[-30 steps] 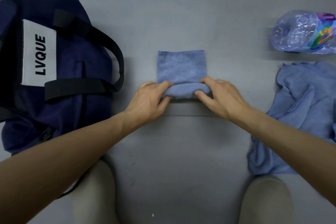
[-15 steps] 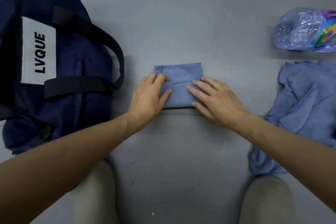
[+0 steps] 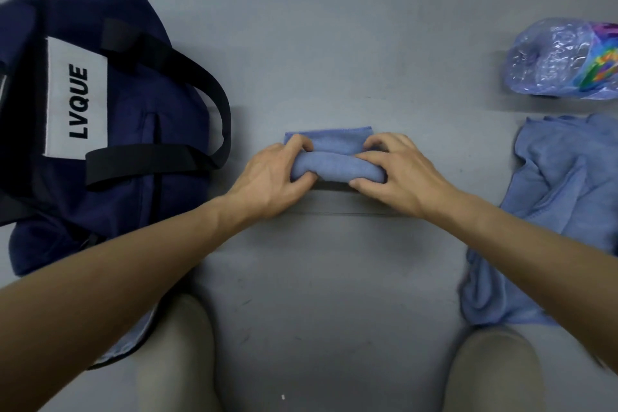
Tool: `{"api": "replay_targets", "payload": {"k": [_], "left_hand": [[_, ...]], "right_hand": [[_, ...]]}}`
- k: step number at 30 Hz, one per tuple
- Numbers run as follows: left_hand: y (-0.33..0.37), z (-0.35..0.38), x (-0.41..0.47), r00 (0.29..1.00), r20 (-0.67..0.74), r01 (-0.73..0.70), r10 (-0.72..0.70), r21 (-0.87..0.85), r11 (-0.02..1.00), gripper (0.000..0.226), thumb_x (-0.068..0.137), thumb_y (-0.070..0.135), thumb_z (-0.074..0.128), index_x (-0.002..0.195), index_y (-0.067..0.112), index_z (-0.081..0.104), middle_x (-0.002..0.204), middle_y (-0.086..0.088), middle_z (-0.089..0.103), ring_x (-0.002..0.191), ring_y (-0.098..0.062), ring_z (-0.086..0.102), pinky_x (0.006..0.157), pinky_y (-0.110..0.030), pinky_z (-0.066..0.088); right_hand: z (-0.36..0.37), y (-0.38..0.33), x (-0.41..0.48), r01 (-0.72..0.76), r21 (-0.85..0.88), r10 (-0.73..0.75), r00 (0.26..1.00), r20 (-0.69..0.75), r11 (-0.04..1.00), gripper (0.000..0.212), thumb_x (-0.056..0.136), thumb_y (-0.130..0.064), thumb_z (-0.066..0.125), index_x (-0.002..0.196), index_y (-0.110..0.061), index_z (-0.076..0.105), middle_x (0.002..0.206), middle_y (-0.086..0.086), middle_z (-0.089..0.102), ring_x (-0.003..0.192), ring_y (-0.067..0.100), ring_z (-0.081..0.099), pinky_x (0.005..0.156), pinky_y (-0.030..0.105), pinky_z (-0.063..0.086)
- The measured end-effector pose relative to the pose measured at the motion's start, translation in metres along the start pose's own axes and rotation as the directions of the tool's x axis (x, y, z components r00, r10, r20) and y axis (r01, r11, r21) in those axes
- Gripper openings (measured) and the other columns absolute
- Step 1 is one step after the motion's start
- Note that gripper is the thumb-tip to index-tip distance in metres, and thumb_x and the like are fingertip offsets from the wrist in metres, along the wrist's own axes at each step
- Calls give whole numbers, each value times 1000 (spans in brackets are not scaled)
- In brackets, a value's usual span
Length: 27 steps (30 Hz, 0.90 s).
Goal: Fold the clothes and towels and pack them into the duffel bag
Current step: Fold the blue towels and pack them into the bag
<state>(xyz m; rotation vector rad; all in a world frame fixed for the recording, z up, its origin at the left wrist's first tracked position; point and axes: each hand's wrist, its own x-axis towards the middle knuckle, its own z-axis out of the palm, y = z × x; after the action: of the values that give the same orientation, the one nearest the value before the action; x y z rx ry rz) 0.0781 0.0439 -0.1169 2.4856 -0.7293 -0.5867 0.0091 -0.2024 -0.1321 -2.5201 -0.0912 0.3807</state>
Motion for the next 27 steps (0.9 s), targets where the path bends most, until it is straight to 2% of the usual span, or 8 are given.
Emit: {"api": "replay_targets", "payload": {"k": [4, 8, 14, 17, 19, 22, 24, 27], "left_hand": [[-3, 3, -4, 975, 146, 185, -170, -96, 978, 28, 95, 52, 56, 108, 28, 50, 89, 2, 68, 85, -22, 62, 74, -39, 51], [0, 11, -10, 927, 9, 373, -374, -92, 923, 47, 84, 67, 61, 101, 26, 49, 80, 8, 62, 74, -12, 57, 63, -33, 41], [9, 4, -12, 788, 33, 614, -615, 46, 788, 76, 80, 89, 37, 97, 16, 50, 87, -1, 66, 88, -30, 63, 76, -41, 47], [17, 8, -18, 710, 257, 704, -656, -307, 641, 70, 86, 83, 39, 95, 15, 55, 77, -6, 75, 70, -27, 74, 69, -44, 62], [21, 15, -23, 744, 229, 624, -628, -575, 529, 54, 92, 67, 52, 97, 13, 50, 83, -9, 76, 68, -24, 75, 66, -47, 63], [25, 28, -32, 852, 29, 411, -523, -657, 632, 29, 98, 53, 53, 119, 35, 50, 93, 2, 76, 85, -14, 75, 80, -47, 61], [32, 34, -36, 888, 49, 358, -456, -697, 622, 45, 96, 56, 49, 138, 61, 37, 109, 14, 71, 105, -13, 70, 92, -48, 56], [51, 38, -34, 932, 72, 295, -355, -718, 631, 56, 101, 45, 48, 150, 58, 25, 139, 28, 48, 128, 4, 50, 112, -36, 42]], "right_hand": [[-1, -4, 1, -29, -67, 39, 987, 155, 997, 75, 79, -82, 38, 111, -24, 73, 139, -9, 48, 130, 12, 35, 101, 27, 33], [11, -12, -4, -104, -13, 104, 970, 220, 994, 51, 95, -60, 45, 124, -21, 62, 133, -5, 48, 117, 19, 52, 93, 33, 43], [14, -17, -7, -100, 23, 89, 951, 296, 995, 65, 99, -53, 42, 151, -56, 2, 134, 3, 55, 119, 31, 55, 99, 42, 43], [17, -22, -11, 15, -87, 11, 958, 286, 996, 60, 104, -49, 31, 147, -63, -8, 112, 4, 56, 102, 32, 59, 91, 42, 45], [20, -26, -17, 27, -66, -10, 971, 238, 997, 56, 105, -46, 30, 147, -63, -4, 108, 4, 58, 100, 30, 59, 90, 42, 45], [25, -26, -21, -68, 87, 53, 985, 166, 994, 54, 105, -42, 37, 148, -63, 12, 123, 5, 65, 109, 31, 61, 93, 38, 45], [29, -30, -19, -176, 305, 124, 976, 180, 936, 56, 103, -42, 46, 140, -73, 17, 131, 1, 65, 111, 28, 63, 97, 38, 48], [29, -40, -15, -257, 598, 170, 965, 198, 759, 56, 101, -37, 53, 131, -76, 27, 130, 3, 65, 101, 28, 71, 90, 48, 57]]}}
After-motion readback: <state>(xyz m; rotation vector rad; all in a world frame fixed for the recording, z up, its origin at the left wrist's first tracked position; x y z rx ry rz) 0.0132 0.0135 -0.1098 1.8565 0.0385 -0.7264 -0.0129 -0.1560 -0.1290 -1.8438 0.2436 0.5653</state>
